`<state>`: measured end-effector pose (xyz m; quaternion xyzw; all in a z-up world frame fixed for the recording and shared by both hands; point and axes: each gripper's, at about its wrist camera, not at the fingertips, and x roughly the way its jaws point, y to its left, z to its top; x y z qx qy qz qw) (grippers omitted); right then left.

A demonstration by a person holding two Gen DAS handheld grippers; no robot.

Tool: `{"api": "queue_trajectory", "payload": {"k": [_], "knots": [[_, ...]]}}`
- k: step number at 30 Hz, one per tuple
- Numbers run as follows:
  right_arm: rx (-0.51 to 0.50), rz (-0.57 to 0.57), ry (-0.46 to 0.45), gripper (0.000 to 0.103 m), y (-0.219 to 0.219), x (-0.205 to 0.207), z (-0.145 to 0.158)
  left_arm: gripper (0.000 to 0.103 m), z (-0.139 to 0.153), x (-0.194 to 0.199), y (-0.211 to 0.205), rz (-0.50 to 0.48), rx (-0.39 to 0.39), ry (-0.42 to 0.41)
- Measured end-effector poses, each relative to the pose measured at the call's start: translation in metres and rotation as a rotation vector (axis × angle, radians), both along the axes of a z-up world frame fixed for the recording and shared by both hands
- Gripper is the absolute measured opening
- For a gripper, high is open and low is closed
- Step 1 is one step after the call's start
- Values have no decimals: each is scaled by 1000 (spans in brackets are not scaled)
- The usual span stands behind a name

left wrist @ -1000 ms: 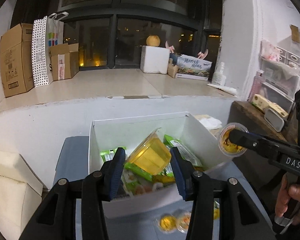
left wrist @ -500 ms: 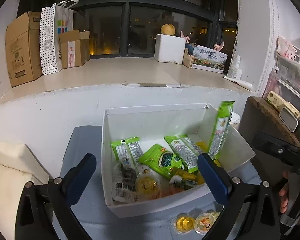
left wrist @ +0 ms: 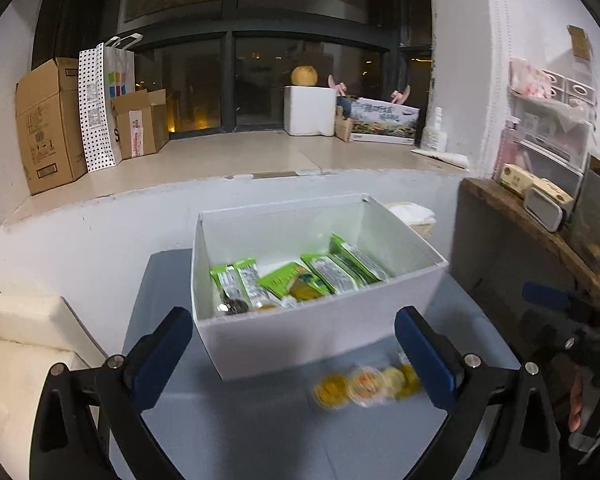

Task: Organize snacks
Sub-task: 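Return over the table and grasp the yellow snack bag with the right tool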

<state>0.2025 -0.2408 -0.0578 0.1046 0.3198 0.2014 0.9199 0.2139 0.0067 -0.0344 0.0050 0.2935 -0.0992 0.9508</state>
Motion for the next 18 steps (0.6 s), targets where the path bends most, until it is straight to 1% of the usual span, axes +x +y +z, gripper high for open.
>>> {"api": "queue_trajectory", "payload": {"k": [5, 8, 10, 15, 18], "knots": [[-4, -35, 48, 103, -15, -37, -31, 103, -3, -44, -6, -8, -30, -7], [1, -48, 95, 103, -21, -44, -52, 103, -15, -67, -6, -20, -59, 16], [-3, -51, 121, 103, -21, -45, -61, 103, -23, -78, -8, -14, -63, 34], [-30, -48, 114, 103, -15, -37, -69, 103, -34, -94, -4, -4, -88, 59], [-56, -39, 133, 103, -6, -23, -79, 103, -38, -103, 1, 6, -94, 65]]}}
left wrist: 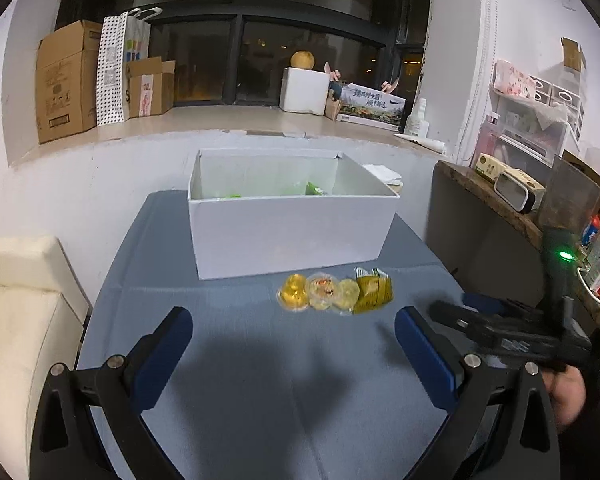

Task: Organize snacks
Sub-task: 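Return over the table and grasp the yellow snack bag with the right tool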

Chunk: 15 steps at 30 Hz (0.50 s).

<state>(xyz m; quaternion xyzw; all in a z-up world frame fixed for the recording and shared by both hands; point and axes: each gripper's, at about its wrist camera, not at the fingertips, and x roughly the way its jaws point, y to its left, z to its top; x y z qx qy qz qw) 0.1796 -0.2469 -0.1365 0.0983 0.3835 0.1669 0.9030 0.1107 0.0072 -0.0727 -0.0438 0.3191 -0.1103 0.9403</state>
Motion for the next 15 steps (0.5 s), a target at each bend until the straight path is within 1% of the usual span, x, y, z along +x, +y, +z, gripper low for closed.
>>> {"api": "queue_trajectory", "payload": {"k": [4, 8, 9, 10, 11, 12, 13, 15], "knots": [[-31, 39, 30, 103, 16, 30, -16, 103, -7, -13, 9, 15, -4, 13], [-64, 48, 69, 103, 29, 61, -28, 103, -17, -29, 17, 32, 3, 28], [-75, 51, 74, 101, 32, 66, -31, 103, -19, -31, 19, 34, 7, 30], [-86, 61, 81, 98, 35, 71, -35, 103, -22, -33, 22, 35, 15, 34], [-96, 70, 91, 86, 38, 75, -38, 103, -26, -35, 26, 37, 22, 44], [-109, 78, 108, 67, 42, 78, -43, 103, -28, -35, 28, 46, 26, 52], [-123, 80, 125, 63, 44, 80, -48, 103, -31, -36, 32, 60, 27, 61], [-109, 74, 112, 63, 43, 79, -49, 103, -34, -37, 39, 71, 17, 70]]}}
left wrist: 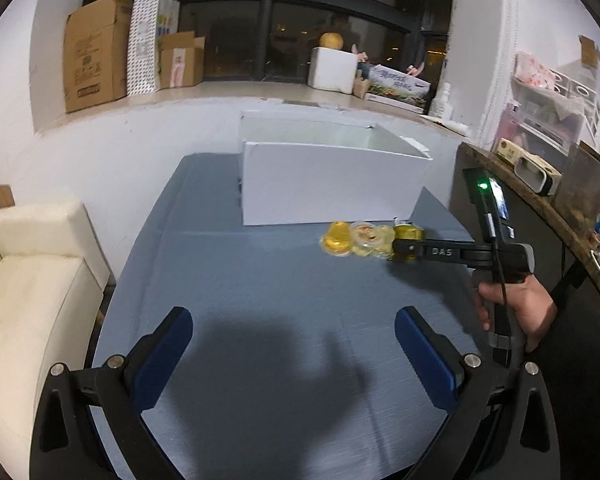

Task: Organize snacks
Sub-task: 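Return over the table and grasp the yellow snack bag with the right tool, then grasp a yellow jelly cup with the left tool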

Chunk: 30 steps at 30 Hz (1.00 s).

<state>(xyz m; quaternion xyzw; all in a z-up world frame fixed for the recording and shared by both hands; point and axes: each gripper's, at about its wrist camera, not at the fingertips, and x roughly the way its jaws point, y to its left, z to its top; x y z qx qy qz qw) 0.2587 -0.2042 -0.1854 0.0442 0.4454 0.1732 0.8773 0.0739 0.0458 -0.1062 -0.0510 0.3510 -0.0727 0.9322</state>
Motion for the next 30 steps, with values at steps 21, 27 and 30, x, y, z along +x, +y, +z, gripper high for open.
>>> {"api": "queue_trajectory", "payload": {"k": [21, 27, 30], "knots": [[196, -36, -184, 59, -41, -104, 72, 103, -46, 153, -61, -110, 212, 144], [210, -53, -203, 59, -49, -124, 76, 103, -67, 189, -75, -105, 207, 199], [224, -67, -189, 59, -54, -124, 71, 103, -71, 198, -81, -86, 213, 216]]}}
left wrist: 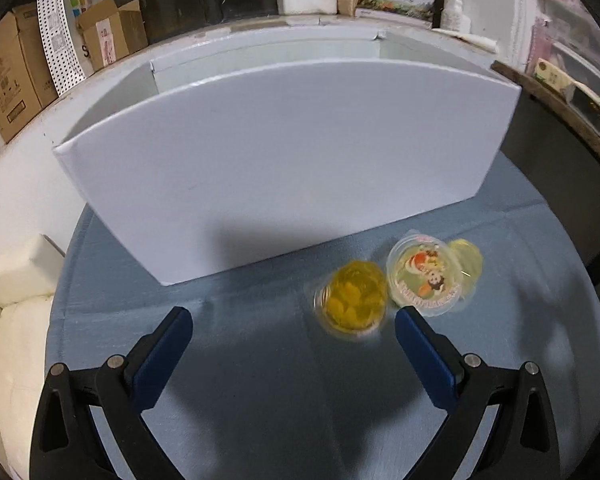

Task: Organize snacks
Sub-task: 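Grasp a yellow jelly cup with the left tool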

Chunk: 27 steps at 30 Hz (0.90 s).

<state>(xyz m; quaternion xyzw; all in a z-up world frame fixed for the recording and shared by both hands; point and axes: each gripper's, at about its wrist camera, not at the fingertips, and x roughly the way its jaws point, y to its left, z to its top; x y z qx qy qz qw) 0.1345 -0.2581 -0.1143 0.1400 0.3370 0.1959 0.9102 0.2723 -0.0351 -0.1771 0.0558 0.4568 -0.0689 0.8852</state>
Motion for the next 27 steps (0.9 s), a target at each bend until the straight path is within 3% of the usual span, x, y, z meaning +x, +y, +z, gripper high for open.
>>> {"api": "queue_trajectory", "payload": {"k": [10, 12, 15, 16, 27], "knots": [[13, -4, -2, 59, -5, -1, -2, 102, -8, 16, -15, 8, 29, 12], [17, -2, -1, 59, -5, -1, -3, 91, -8, 17, -14, 2, 16, 13], [23, -2, 5, 59, -5, -1, -5, 46, -7, 17, -7, -29, -38, 27], [22, -2, 5, 59, -4, -2, -5, 41, -4, 16, -7, -35, -41, 21], [26, 2, -7, 59, -1, -6, -2, 40, 23, -5, 3, -75, -127, -30]]}}
